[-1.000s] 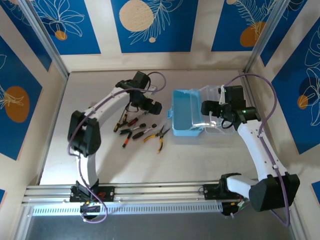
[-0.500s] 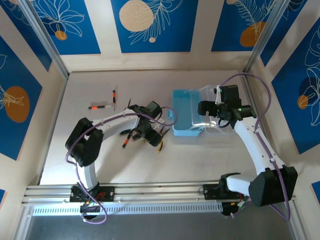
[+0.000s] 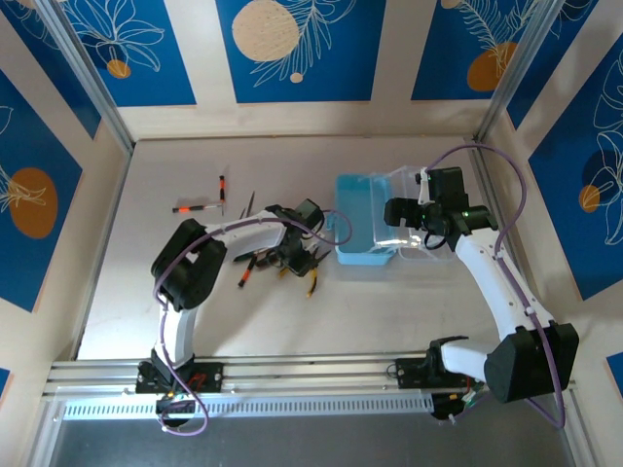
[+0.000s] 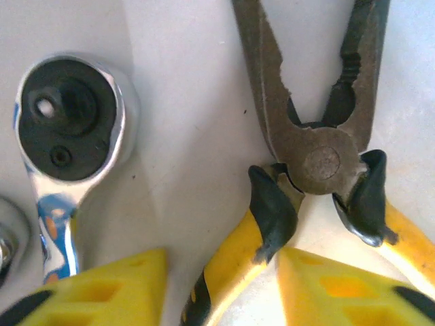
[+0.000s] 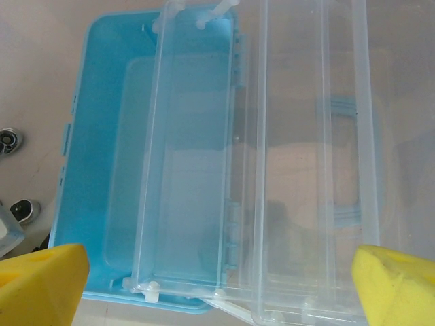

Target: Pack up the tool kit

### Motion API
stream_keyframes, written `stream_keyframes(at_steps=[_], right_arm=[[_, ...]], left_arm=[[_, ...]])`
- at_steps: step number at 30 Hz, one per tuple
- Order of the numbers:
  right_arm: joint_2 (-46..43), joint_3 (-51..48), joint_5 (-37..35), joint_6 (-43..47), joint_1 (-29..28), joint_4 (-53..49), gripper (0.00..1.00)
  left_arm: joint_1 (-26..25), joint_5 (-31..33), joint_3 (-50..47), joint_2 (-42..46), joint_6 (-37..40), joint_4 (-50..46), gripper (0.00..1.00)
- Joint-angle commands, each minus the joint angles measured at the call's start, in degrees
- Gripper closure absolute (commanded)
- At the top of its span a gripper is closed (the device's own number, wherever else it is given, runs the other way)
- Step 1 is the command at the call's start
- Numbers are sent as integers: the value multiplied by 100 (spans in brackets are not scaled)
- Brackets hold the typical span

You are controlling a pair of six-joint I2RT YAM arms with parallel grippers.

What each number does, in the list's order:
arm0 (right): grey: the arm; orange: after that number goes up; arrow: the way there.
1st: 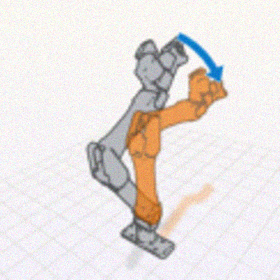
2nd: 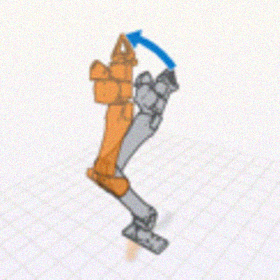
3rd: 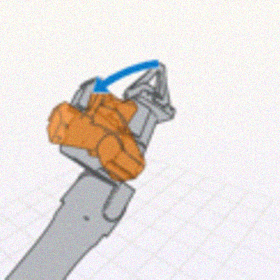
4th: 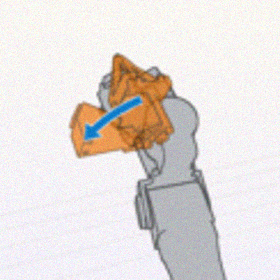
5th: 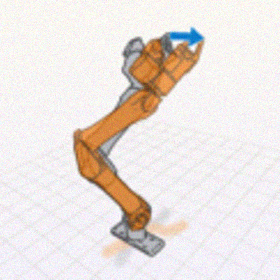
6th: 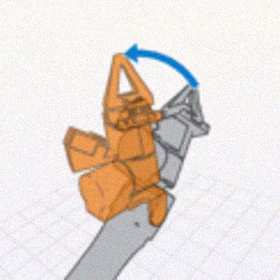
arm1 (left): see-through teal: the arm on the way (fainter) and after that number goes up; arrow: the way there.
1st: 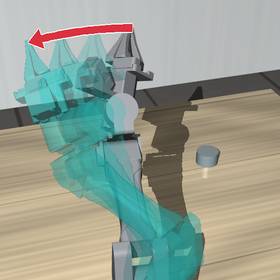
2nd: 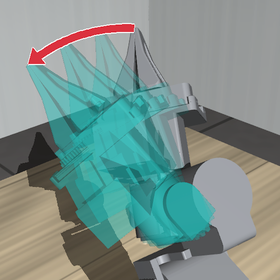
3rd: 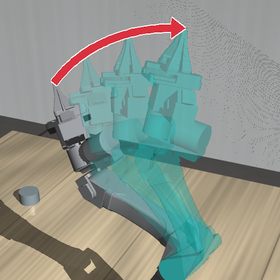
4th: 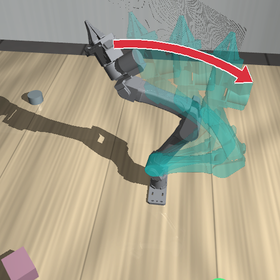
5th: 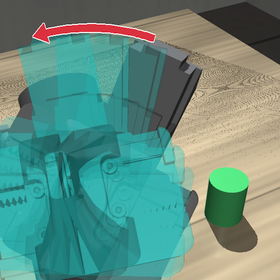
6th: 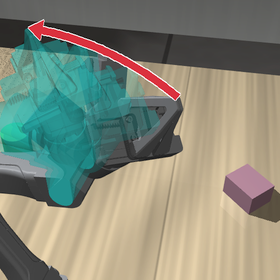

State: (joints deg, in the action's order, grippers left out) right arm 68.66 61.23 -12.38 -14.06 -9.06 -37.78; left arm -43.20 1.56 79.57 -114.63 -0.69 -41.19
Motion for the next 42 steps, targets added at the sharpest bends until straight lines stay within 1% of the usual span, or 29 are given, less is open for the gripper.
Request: stream_keyframes(at_steps=[1,2,8,9,13,18,22,25,29,32,35,38,42], right_arm=[[-125,-76,60,-61,-17,-28,1],[-114,-69,73,-60,-16,-28,1],[-123,10,77,-25,-10,-79,1],[-137,20,71,-13,-12,-80,1],[-209,55,125,0,-16,-98,1],[-294,116,385,82,-38,-109,1],[-455,137,702,252,-282,99,1],[-538,135,1193,243,-496,402,4],[-409,82,1888,-110,-758,1055,13],[-147,95,2060,-390,-984,1425,19],[83,135,2069,-525,-1151,1657,27],[253,135,2161,-669,-1188,1859,37],[427,108,2283,-813,-1208,2089,46]], left_arm=[[-18,5,-105,-229,5,32,63],[-17,2,-132,-232,-10,24,66],[-14,28,-240,-91,35,-84,99],[-21,111,-236,-12,74,-119,100],[22,363,-106,365,291,-384,100],[117,411,138,1067,437,-622,100],[285,149,442,1569,360,-527,100],[365,-288,661,1752,146,-152,100],[374,-1175,1052,1619,-335,577,100],[374,-1676,1401,1350,-710,941,100],[382,-1952,1643,1161,-932,1186,100],[377,-2167,1719,1067,-1126,1392,100],[374,-2397,1698,1000,-1347,1632,100]])
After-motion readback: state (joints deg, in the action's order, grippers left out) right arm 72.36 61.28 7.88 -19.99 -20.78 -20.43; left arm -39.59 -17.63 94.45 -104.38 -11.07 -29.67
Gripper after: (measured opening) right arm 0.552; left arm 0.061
